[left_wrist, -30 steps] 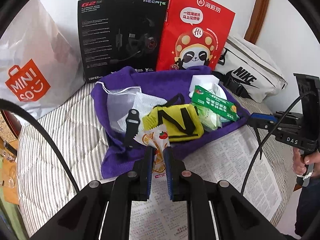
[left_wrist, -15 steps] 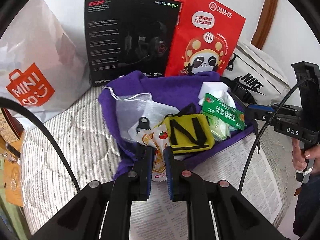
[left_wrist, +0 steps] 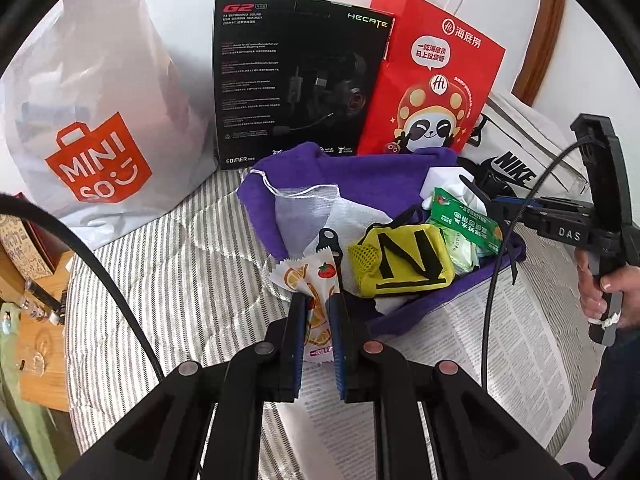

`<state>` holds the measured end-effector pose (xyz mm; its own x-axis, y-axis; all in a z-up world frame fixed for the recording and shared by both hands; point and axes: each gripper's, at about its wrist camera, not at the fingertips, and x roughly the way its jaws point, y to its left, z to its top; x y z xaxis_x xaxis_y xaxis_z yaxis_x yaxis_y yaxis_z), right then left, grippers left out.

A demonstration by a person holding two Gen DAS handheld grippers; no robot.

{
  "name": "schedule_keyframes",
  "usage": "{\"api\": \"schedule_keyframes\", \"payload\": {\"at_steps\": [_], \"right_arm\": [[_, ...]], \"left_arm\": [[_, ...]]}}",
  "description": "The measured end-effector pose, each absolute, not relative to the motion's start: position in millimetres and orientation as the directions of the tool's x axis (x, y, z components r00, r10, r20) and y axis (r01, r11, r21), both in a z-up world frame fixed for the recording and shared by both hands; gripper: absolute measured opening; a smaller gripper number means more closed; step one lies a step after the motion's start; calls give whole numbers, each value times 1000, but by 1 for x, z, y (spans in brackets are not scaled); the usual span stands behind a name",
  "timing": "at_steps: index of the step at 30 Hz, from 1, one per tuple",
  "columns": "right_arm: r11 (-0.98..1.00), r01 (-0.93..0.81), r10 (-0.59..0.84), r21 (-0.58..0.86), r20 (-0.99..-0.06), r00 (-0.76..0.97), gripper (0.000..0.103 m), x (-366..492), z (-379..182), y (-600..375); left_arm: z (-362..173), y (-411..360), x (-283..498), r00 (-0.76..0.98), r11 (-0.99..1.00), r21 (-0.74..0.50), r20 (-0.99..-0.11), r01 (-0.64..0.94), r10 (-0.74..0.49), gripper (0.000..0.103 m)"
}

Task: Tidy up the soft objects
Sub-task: 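Lower the strap piece onto the towel with the right gripper while the left lowers the candy packet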

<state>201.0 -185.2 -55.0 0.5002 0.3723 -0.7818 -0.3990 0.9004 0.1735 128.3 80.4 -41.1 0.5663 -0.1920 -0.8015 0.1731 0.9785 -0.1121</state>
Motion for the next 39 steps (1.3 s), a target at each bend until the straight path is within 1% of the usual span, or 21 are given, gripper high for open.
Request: {"api": "schedule_keyframes", "payload": {"at_steps": [17,26,39], "right_arm": [[901,-398,363,171,-800,478,20,234,-62,-175],[899,-395,373,187,-799,471,20,260,-72,-170],[872,-458,382,174,-826,414,20,286,-101,-143]], "left_arm": [[-32,60,172,569,969,-131,-789,211,-231,12],[-49,53,206,550,966,-158,-798,203,-246,12],[-79,46,244,507,964,-182,-823,194,-257,12]]}}
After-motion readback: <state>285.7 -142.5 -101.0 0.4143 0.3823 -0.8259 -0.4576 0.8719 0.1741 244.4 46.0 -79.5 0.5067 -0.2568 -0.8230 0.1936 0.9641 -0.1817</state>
